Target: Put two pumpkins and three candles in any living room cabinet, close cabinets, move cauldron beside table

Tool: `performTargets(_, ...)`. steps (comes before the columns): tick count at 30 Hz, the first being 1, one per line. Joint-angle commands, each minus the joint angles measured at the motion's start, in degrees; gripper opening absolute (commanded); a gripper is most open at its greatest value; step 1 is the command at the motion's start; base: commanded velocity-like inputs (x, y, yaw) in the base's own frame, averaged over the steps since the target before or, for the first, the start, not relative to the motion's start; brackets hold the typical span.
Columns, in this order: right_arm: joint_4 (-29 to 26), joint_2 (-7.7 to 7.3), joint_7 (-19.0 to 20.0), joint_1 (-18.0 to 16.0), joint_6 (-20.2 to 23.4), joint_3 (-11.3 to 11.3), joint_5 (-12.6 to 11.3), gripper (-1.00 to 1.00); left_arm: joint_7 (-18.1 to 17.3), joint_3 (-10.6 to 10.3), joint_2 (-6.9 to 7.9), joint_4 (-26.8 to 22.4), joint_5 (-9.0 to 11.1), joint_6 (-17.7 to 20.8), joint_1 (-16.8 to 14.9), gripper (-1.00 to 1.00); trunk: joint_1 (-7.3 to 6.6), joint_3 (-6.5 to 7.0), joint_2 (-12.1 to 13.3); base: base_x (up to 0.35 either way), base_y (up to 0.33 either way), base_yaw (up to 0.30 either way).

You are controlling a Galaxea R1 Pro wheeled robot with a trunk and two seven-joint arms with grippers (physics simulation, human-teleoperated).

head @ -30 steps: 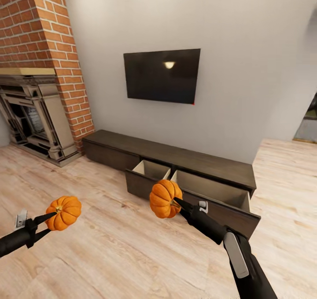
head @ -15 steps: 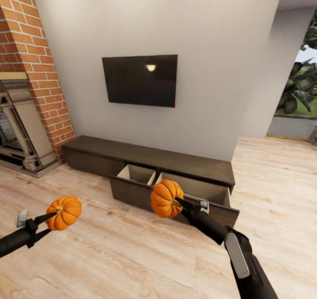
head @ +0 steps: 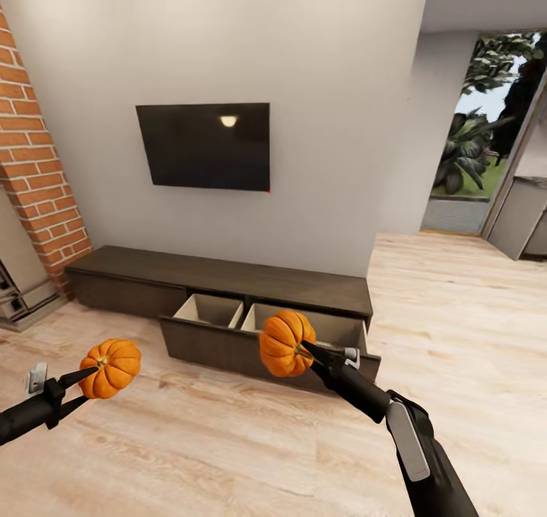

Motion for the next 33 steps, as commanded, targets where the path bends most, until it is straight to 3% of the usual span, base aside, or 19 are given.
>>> performTargets(1, 0.0, 0.0, -0.1, 0.0, 0.1, 0.0, -0.3, -1.0, -0.1, 0.1, -0.01, 0.0, 0.6, 0.3, 0.0, -1.0, -0.23, 0.21, 0.4, 0.0, 0.0, -0.264)
performTargets(17, -0.1, 0.0, -0.9, 0.0, -0.5, 0.2, -0.2, -1.0, -0.1, 0.1, 0.07, 0.0, 0.6, 0.3, 0.0, -1.0, -3.74, 3.44, 6.8, 0.0, 0.0, -0.262)
performTargets(21, -0.1, 0.0, -0.9, 0.0, -3.9, 0.6, -0.2, -1.0, -0.1, 0.1, 0.13, 0.0, 0.6, 0.4, 0.0, -1.0, -4.62, 4.17, 8.4, 0.0, 0.0, -0.06)
performTargets(26, -0.1, 0.0, -0.9, 0.0, -4.8, 0.8, 0.0, -1.0, -0.1, 0.1, 0.15, 0.0, 0.6, 0.4, 0.0, -1.0, -5.72, 5.07, 10.4, 0.0, 0.0, -0.005)
performTargets(33, -0.1, 0.0, -0.9, 0.0, -4.8, 0.7, -0.3, -1.0, -0.1, 0.4, 0.16, 0.0, 0.6, 0.4, 0.0, -1.0, -5.72, 5.07, 10.4, 0.0, 0.0, 0.0)
